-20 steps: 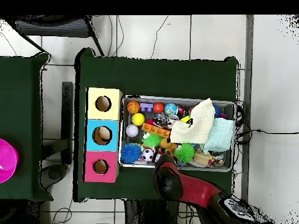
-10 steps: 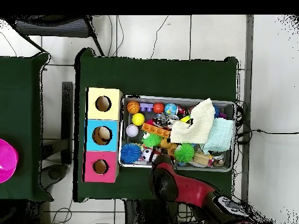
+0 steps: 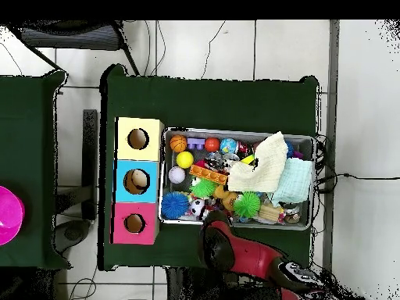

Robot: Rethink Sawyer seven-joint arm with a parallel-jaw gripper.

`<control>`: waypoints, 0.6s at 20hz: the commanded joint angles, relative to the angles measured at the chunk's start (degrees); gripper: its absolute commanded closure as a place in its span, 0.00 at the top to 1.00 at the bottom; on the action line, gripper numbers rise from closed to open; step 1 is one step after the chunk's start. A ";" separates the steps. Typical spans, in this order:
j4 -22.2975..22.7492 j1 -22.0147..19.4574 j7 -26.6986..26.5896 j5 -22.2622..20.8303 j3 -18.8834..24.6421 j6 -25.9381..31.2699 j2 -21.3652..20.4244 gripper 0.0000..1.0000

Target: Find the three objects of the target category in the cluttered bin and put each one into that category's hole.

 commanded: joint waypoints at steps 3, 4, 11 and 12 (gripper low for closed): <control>-8.91 2.63 8.21 4.59 -3.85 -2.31 1.20 1.00; -8.86 2.74 8.15 4.51 -3.95 -1.85 0.71 1.00; -7.09 1.58 9.29 3.68 -2.23 0.87 -3.13 1.00; -7.07 1.74 9.23 3.79 -2.28 1.14 -3.35 1.00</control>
